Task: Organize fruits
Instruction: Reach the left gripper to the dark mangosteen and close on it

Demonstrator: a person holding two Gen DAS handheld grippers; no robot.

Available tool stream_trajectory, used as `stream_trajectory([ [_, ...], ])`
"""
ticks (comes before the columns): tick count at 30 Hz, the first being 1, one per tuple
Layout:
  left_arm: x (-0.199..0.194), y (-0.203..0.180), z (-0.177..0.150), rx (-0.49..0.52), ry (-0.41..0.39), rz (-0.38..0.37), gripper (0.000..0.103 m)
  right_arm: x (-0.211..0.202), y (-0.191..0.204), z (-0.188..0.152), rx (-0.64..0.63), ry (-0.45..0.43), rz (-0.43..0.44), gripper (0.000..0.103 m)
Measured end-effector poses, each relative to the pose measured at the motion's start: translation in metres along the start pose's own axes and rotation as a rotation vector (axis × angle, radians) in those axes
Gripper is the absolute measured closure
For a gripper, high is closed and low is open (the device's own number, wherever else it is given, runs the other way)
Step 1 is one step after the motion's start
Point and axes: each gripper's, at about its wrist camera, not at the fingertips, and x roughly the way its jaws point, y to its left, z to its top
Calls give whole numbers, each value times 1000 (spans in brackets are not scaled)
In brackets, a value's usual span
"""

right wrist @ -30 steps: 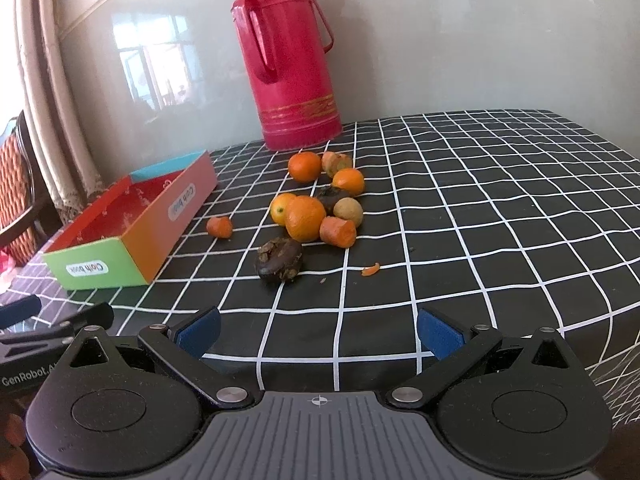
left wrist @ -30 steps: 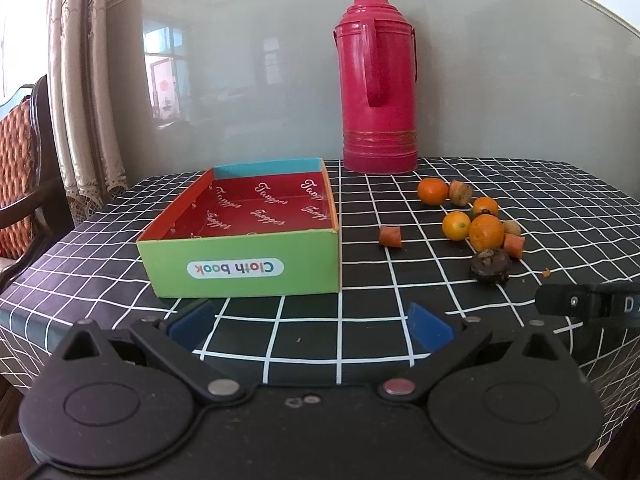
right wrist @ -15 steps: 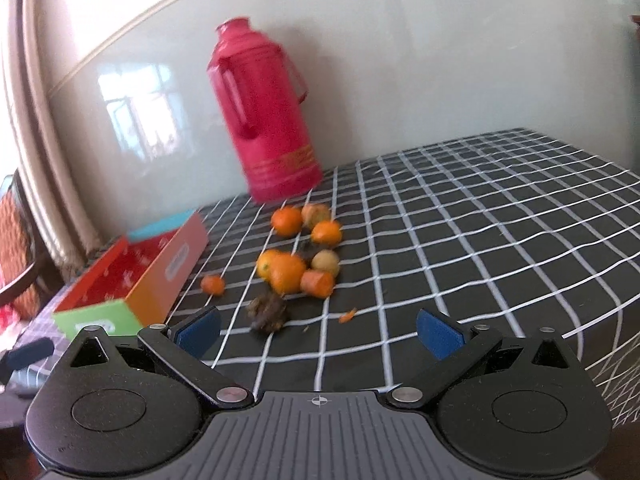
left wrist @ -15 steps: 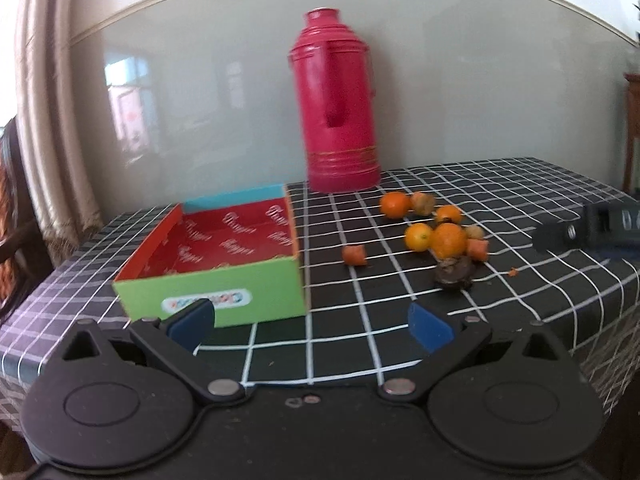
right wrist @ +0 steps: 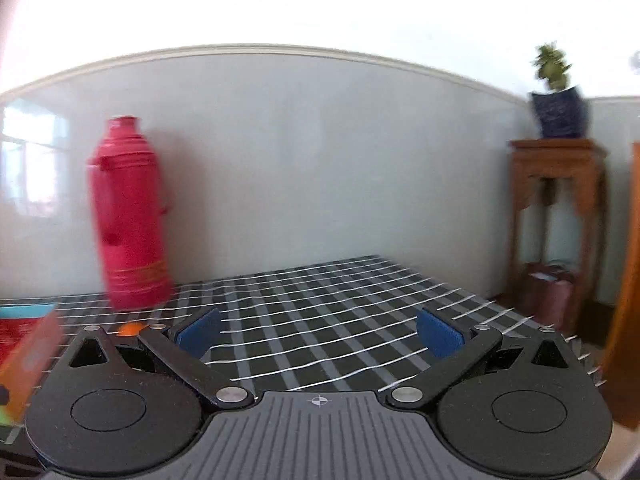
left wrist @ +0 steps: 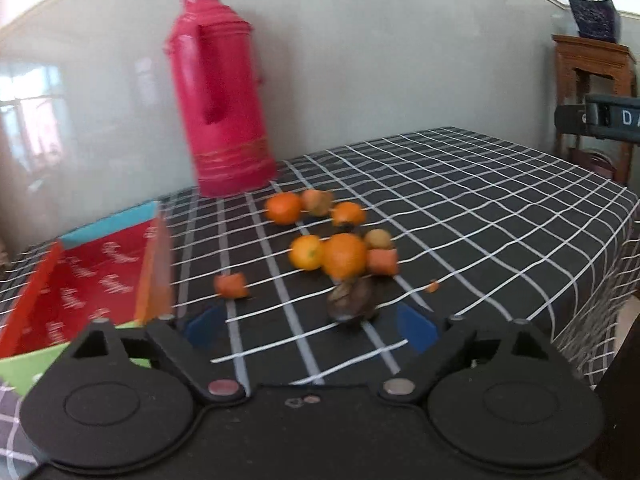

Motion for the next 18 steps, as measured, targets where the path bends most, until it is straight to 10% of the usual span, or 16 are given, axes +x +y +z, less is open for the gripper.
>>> stream_trajectory([
  [13, 53, 0, -1, -68, 89, -126, 71, 39, 23, 20, 60, 72, 107, 0],
  [18, 55, 4, -5, -93, 72, -133, 74, 54, 36, 17, 92, 76, 175, 0],
])
